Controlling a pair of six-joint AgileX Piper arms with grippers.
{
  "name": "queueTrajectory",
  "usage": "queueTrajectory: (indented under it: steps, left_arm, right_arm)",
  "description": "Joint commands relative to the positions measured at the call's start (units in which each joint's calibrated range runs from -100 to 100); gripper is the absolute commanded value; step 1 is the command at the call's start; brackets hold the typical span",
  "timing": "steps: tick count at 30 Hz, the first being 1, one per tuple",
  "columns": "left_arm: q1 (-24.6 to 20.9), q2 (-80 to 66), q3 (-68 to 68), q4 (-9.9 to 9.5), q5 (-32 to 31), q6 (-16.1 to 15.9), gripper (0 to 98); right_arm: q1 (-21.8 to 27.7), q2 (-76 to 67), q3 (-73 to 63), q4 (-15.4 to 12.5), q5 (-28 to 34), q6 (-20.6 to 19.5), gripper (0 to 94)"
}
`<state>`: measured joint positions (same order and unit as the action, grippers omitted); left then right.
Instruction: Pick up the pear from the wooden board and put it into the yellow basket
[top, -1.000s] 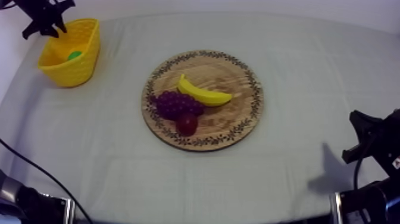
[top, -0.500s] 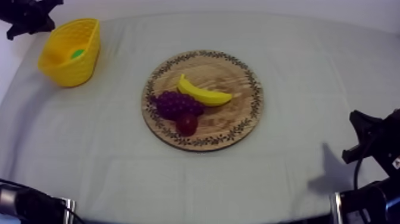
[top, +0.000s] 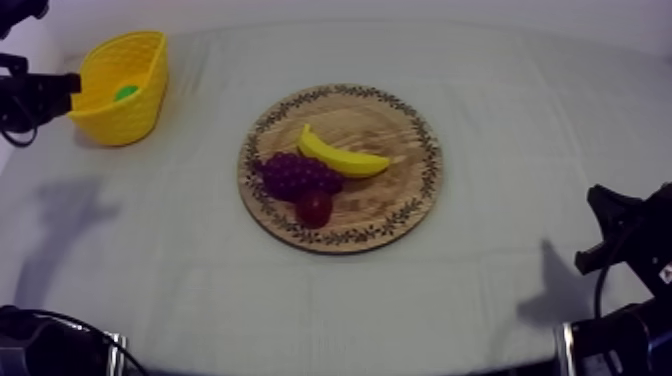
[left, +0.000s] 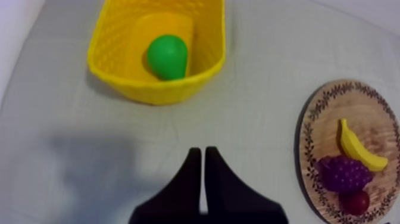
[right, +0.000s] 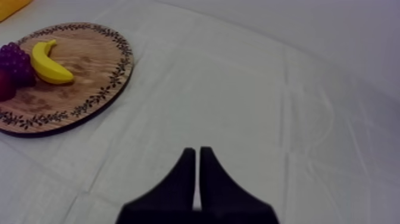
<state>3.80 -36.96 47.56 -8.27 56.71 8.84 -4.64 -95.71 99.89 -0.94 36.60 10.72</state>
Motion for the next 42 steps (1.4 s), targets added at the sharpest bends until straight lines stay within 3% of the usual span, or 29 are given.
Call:
queueTrajectory:
  steps: [1,12,14,21,30,34,38,42]
  left_arm:
    - [0.36,-10.31,8.2,0.08,-1.15,-1.41,0.0]
    - [0.6,-37.51,28.41,5.58,-7.33,-8.52,0.0]
    - [0.74,-41.96,32.0,6.65,-7.91,-11.01,0.0]
    - [0.48,-54.31,40.85,7.71,-8.97,-13.84,0.0]
    - [0.35,-62.6,48.58,7.84,-14.42,-12.22,0.0]
    - [0.32,-62.93,51.33,6.53,-23.25,-6.81,0.0]
    - [0.3,-63.01,52.01,6.2,-25.64,-1.05,0.0]
    - [0.29,-63.03,52.17,6.12,-26.22,1.85,0.0]
  right_arm:
    - [-0.03,-0.04,0.0,-0.01,0.01,-0.05,0.4]
    - [-0.03,-0.04,0.0,-0.01,0.01,-0.04,0.4]
    - [-0.03,-0.04,0.0,-0.01,0.01,-0.04,0.4]
    - [-0.03,-0.04,0.0,-0.01,0.01,-0.05,0.4]
    - [-0.02,-0.04,0.0,-0.01,0.01,-0.05,0.4]
    - [0.01,-0.04,0.0,-0.01,0.01,-0.05,0.4]
    - [0.04,-0.04,0.0,-0.01,0.01,-0.05,0.4]
    - [0.04,-0.04,0.0,-0.01,0.01,-0.01,0.4]
